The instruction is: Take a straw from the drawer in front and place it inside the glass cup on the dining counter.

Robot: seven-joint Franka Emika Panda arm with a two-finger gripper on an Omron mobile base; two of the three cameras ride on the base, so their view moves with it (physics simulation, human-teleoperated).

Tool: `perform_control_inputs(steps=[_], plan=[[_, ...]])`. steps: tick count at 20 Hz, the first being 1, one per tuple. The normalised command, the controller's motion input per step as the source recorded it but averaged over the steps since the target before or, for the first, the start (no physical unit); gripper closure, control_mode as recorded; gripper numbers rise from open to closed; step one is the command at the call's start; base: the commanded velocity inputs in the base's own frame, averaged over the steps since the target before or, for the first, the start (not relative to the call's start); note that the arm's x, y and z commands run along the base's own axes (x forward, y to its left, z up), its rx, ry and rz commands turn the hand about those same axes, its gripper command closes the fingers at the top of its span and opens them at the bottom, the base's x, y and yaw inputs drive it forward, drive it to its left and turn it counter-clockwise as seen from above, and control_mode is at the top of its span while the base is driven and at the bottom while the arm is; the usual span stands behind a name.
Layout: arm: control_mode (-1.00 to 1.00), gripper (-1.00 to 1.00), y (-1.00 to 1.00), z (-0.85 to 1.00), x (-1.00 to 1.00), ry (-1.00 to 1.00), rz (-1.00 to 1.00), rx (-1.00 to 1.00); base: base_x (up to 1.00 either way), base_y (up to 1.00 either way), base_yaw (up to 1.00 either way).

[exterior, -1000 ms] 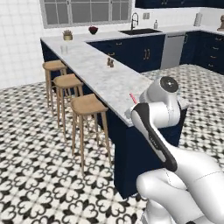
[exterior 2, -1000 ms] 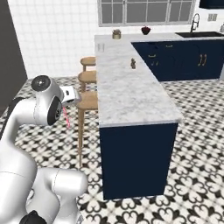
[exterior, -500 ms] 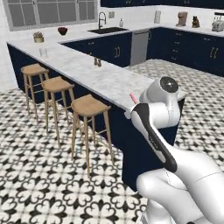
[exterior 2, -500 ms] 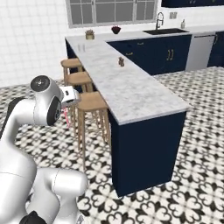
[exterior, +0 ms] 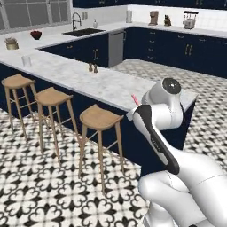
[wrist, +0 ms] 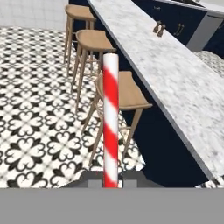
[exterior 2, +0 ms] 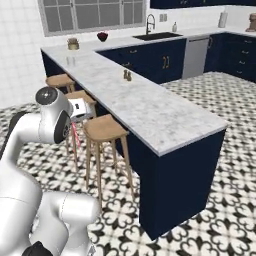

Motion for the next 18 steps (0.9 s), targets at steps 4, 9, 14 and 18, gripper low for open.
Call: perform_control_inputs(steps=[4,9,14,18], plan=[[1.00,1.00,0.00,0.00,0.00,0.00,0.00,0.00,0.45,1.00,-0.38],[1.00,1.00,0.00,0.00,0.00,0.00,0.00,0.00,0.26,1.00,-0.38],[1.00,1.00,0.00,0.00,0.00,0.00,0.00,0.00,0.03,1.00,-0.39],[1.00,1.00,0.00,0.00,0.00,0.00,0.00,0.00,0.00,1.00,-0.39]])
